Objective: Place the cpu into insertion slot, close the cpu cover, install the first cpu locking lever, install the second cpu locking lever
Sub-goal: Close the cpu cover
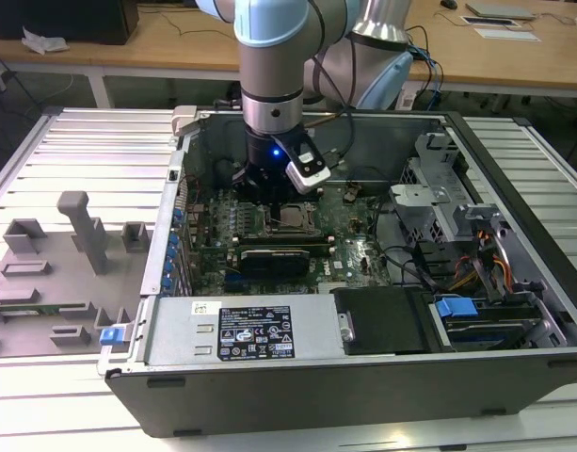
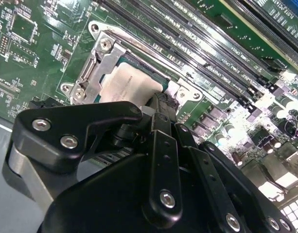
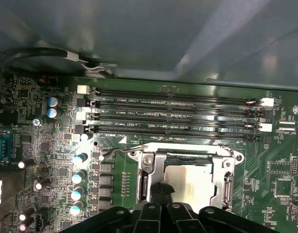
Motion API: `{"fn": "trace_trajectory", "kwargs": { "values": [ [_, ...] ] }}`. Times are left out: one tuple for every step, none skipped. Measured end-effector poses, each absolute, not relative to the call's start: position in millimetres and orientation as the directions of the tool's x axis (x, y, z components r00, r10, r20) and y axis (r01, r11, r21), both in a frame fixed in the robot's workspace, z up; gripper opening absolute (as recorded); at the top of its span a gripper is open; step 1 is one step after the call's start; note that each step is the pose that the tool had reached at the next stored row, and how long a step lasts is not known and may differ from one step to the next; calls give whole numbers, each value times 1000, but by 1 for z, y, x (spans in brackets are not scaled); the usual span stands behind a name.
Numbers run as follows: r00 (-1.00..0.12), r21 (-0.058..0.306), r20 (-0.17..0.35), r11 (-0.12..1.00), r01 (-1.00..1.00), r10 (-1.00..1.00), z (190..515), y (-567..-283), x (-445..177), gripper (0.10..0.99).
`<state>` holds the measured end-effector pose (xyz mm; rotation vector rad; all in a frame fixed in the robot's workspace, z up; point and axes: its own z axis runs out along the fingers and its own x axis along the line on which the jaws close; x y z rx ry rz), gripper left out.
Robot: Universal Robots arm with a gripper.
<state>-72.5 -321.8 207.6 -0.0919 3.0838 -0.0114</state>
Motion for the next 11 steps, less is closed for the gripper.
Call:
{"fn": "trace_trajectory", "kwargs": {
  "values": [
    [-997,-9,-56,998,-59,-60,210,-322,-73,106],
    [-997,-9,-56,998,-59,-60,213,-322,-73,106],
    [-997,-9,-56,998,-59,-60,213,-322,-72,106],
    [-997,-9,-56,998,-59,-60,213,-322,-72,106],
    [-997,-9,-56,998,-59,-60,213,-322,-73,106],
    [-997,-9,-56,998,-59,-60,213,-322,-72,106],
    [-997,-9,-56,998,-60,-60,213,-322,-72,106],
    [-997,-9,-56,998,-59,-60,213,-322,-69,106],
    [-997,-9,-56,998,-59,-60,213,-322,-67,106],
    [-997,-9,-56,998,-59,-60,213,-322,-64,106],
    [-997,-9,-56,998,-59,-60,213,-322,-61,106]
  ]
}}
